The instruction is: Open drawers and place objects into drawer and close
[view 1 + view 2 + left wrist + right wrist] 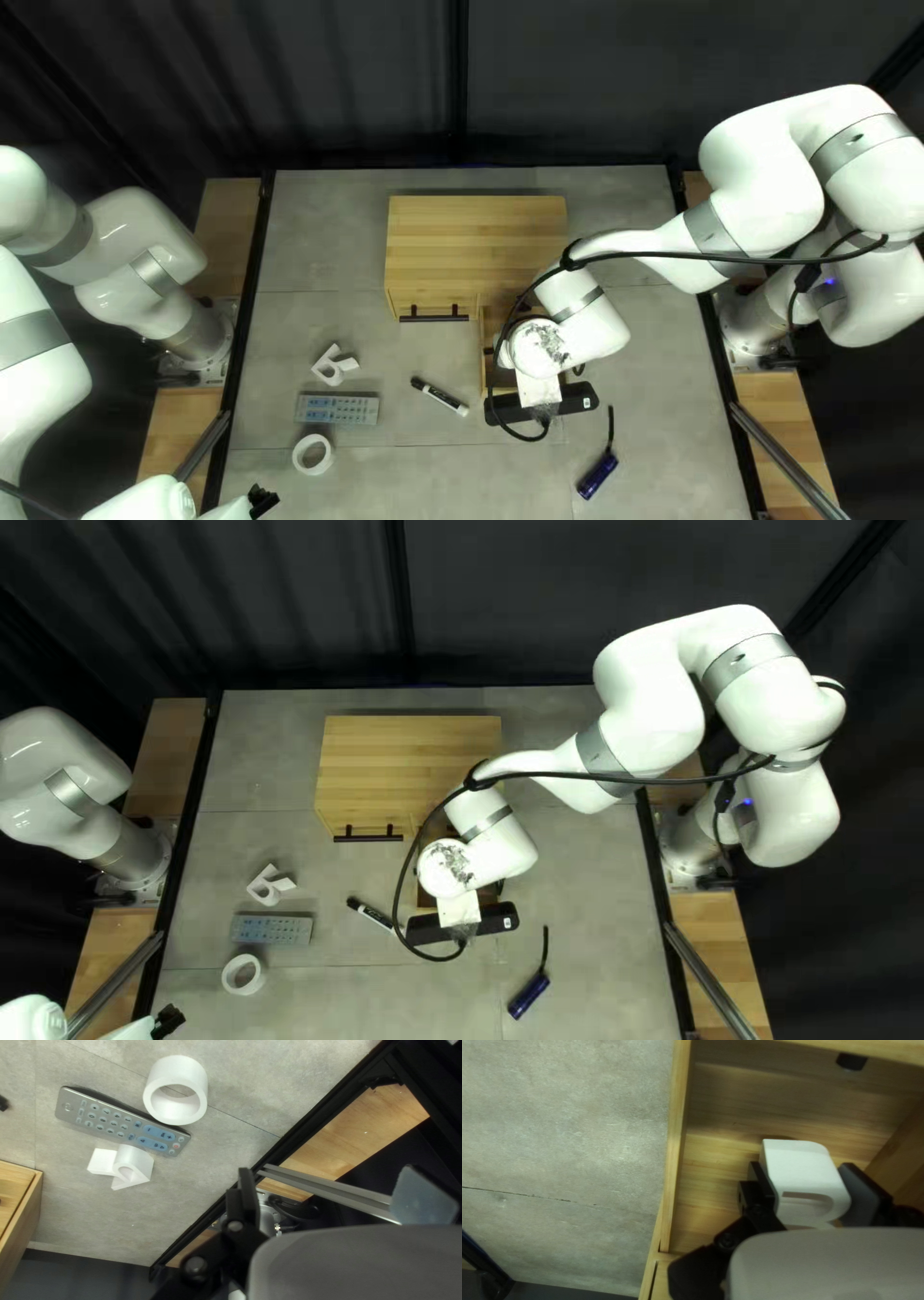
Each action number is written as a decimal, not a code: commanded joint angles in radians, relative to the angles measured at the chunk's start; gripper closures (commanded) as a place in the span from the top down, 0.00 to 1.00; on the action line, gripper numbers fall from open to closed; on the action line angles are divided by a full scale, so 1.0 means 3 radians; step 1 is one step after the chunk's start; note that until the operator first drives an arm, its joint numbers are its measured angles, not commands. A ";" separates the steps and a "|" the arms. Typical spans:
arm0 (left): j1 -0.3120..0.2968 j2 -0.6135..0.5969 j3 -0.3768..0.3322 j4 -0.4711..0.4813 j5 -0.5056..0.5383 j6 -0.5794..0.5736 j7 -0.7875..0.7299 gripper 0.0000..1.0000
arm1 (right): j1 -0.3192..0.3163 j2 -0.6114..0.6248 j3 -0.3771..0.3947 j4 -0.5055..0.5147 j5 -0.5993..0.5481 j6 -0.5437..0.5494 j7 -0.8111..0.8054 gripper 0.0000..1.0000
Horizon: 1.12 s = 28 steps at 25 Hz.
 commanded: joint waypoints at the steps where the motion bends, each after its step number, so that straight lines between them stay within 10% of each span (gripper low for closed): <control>1: 0.0000 0.0000 0.0000 0.0000 0.0000 0.0000 0.0000 1.00 | -0.0004 0.0041 -0.0018 0.0027 -0.0015 0.0008 0.0016 0.04; 28: 0.0000 0.0000 0.0000 0.0000 0.0000 0.0000 0.0000 1.00 | -0.0023 0.0001 -0.0093 -0.0042 -0.0093 0.0022 0.0157 0.06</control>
